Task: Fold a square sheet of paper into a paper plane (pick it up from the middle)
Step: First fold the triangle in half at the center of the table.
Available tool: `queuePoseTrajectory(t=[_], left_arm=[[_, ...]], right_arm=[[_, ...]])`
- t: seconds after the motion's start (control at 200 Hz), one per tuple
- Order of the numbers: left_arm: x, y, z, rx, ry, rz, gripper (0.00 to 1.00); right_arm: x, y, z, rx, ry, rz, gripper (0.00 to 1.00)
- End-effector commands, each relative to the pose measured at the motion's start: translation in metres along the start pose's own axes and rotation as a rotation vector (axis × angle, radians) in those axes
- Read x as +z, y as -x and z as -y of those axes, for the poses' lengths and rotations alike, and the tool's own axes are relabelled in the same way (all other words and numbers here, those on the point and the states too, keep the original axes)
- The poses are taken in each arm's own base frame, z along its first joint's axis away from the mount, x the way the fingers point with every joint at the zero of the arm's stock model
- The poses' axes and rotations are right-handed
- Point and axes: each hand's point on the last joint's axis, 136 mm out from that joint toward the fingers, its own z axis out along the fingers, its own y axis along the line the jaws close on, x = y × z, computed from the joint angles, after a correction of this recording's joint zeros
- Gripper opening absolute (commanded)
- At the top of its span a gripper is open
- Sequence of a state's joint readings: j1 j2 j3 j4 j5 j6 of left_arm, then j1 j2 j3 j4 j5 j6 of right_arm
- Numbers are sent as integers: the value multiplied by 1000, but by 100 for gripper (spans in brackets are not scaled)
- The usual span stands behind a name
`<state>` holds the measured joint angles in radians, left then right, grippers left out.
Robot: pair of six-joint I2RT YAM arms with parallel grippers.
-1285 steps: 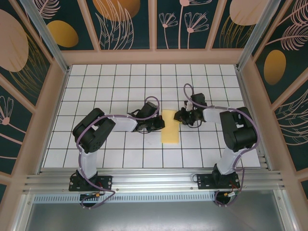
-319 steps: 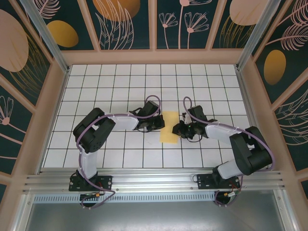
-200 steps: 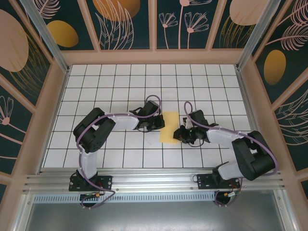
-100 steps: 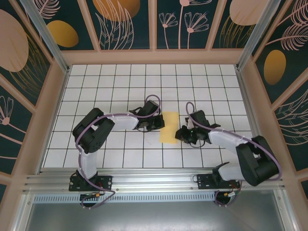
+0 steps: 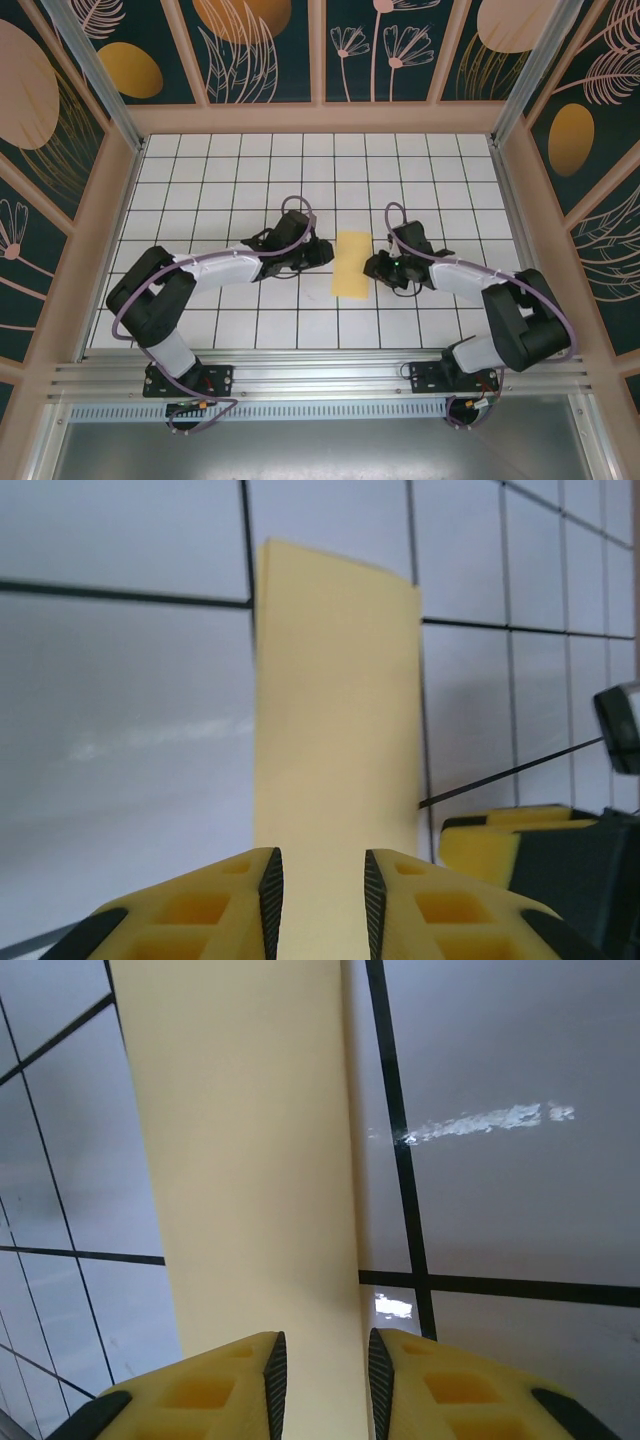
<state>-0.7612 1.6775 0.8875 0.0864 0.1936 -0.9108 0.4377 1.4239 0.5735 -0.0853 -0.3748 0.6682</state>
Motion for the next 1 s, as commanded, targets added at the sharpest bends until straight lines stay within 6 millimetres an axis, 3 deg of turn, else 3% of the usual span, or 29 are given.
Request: queuePoseTrajectory(t=[0.0,0.175,0.32,0.545,0.711,0.996], left_arm=[[5,1,2,-18,-23,1,31],[17,-9,-5,-45,-22,-44,34],[23,-12,-6,-44,-18,-67,34],[26,-10,-7,-56,-12,-61,34],[29,-12,-6,-77,-30,-69,34],[31,-16,-7,-85,-37,-87,34]], right_arm=[[4,10,-14,-16,41,15,31],[9,10,-7,-11,10,8,32],[13,7,-7,-10,21,-7,26],[-4,25,-5,-2,-56,78,32],[0,17,-29,-21,76,42,30],[20,6,0,12,-42,-24,28]])
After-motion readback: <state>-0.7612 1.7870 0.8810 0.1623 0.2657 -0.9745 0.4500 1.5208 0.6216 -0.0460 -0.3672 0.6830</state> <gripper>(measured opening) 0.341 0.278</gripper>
